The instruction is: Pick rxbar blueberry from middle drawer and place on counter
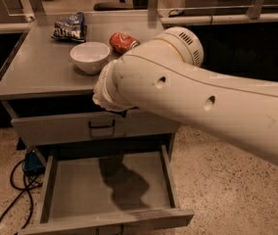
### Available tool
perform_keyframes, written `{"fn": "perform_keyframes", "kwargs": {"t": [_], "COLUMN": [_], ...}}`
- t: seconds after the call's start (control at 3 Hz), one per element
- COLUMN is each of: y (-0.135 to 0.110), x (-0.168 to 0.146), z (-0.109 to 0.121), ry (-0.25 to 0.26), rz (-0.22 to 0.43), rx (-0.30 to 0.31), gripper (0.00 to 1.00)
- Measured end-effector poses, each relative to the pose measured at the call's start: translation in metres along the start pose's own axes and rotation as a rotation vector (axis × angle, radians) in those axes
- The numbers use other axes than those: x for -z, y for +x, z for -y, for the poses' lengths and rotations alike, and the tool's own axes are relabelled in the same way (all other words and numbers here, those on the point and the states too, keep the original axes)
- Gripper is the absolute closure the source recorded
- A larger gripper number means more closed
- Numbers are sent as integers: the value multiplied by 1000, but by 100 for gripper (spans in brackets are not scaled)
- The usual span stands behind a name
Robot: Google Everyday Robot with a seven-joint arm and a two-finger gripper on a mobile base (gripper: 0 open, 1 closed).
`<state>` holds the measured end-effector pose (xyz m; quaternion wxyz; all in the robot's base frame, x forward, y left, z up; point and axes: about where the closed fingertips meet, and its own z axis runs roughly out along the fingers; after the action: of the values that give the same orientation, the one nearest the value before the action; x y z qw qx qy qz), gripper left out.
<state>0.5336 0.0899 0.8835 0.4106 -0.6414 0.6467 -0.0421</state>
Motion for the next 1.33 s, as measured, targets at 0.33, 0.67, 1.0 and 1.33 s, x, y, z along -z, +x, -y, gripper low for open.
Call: {"fn": "perform_keyframes", "kwargs": {"t": [0.33, 0.67, 1.0, 1.33], "y": [0, 17, 39, 48], "x": [0, -10, -5, 21], "z": [0, 22, 88, 173], "ry": [1, 17, 90, 214], "rz": [1, -28, -111, -229], "rx": [1, -37, -52, -38], "gripper": [100, 100, 100, 100]}}
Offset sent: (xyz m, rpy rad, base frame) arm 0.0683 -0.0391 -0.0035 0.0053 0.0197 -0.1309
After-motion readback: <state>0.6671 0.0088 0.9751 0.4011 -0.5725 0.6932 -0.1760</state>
